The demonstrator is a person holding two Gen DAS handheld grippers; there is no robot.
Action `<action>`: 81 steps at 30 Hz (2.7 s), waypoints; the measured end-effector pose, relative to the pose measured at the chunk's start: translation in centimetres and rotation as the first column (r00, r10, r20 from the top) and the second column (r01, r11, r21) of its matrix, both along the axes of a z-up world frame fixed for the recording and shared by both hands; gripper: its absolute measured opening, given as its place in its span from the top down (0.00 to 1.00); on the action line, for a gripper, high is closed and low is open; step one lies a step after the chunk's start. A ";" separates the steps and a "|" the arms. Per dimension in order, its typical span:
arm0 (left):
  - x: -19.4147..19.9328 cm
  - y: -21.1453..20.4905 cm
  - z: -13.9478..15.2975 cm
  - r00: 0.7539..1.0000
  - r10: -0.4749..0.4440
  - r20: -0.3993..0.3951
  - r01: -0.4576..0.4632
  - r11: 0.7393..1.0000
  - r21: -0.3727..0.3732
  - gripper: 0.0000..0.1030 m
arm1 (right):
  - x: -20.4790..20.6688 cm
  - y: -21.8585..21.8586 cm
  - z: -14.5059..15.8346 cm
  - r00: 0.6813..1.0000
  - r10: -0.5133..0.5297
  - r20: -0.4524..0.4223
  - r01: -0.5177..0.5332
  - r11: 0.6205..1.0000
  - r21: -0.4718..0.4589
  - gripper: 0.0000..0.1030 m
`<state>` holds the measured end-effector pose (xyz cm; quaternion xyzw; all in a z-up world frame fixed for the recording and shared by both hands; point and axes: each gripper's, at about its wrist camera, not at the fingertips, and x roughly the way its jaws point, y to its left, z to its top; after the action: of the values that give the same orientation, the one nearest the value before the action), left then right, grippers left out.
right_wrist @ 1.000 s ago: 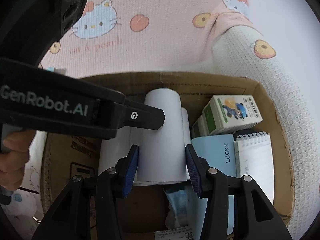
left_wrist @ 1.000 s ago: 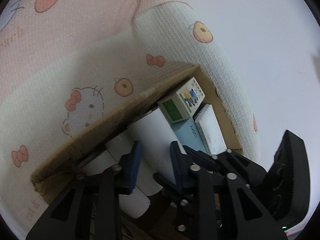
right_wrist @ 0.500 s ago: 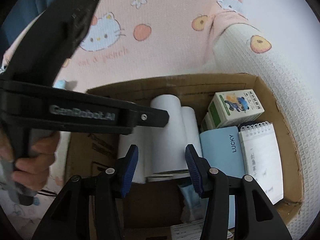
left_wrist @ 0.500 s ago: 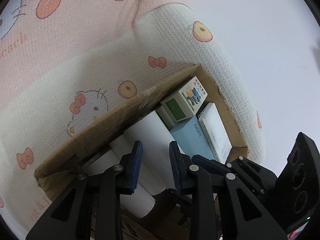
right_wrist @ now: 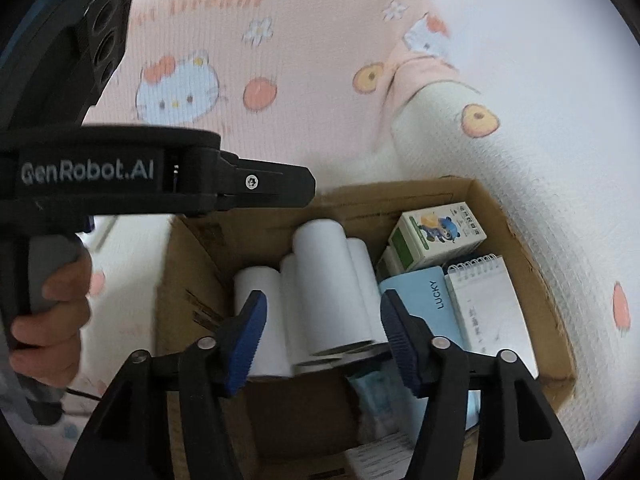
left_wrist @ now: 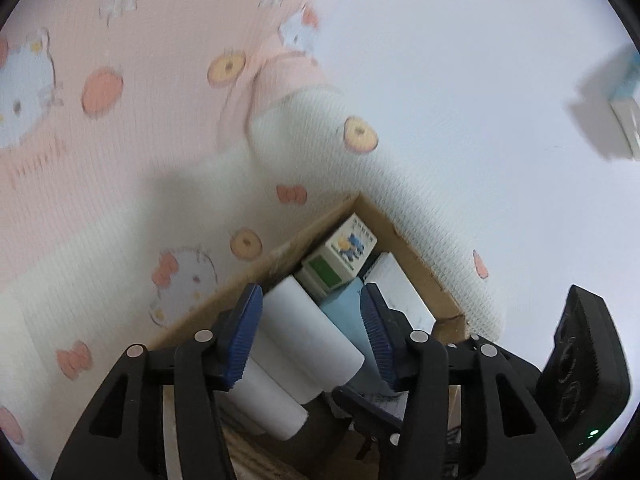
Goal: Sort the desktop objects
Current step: 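Withdraw both open tools from the box back toward the tissue pack, then move both open tools down toward the last white tube beside the tissue pack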
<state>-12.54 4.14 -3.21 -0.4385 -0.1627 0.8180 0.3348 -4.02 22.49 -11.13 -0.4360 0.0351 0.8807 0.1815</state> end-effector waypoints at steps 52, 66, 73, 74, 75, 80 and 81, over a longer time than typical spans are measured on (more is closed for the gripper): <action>11.9 -33.0 -13.2 0.727 0.647 0.229 -0.592 0.761 -0.266 0.44 | -13.8 -22.7 -8.6 0.836 0.530 -0.143 -0.543 0.836 -0.072 0.29; 10.0 -35.7 -15.3 0.705 0.687 0.176 -0.646 0.724 -0.242 0.44 | -19.8 -25.1 -14.4 0.802 0.576 -0.159 -0.594 0.798 -0.105 0.29; 7.3 -35.6 -15.2 0.707 0.701 0.098 -0.662 0.704 -0.259 0.43 | -21.9 -24.9 -17.9 0.782 0.621 -0.047 -0.623 0.782 -0.028 0.29; 7.0 -35.6 -15.4 0.704 0.703 0.100 -0.659 0.700 -0.276 0.43 | -22.0 -24.4 -18.0 0.791 0.610 -0.049 -0.612 0.790 -0.043 0.29; 6.5 -35.8 -15.9 0.698 0.704 0.131 -0.649 0.700 -0.298 0.43 | -22.0 -24.1 -18.0 0.803 0.594 -0.048 -0.595 0.802 -0.046 0.29; 6.1 -37.2 -18.2 0.643 0.698 0.314 -0.661 0.713 -0.232 0.43 | -20.4 -22.5 -16.9 0.877 0.444 -0.184 -0.469 0.874 -0.126 0.27; 5.9 -37.4 -18.4 0.630 0.704 0.328 -0.673 0.706 -0.220 0.43 | -20.5 -22.4 -17.0 0.880 0.439 -0.185 -0.468 0.869 -0.164 0.26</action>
<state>-6.66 -33.30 -21.64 -0.5081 -0.3489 0.7852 -0.0592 -24.55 0.09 -28.17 -0.3849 0.0345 0.9189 -0.0792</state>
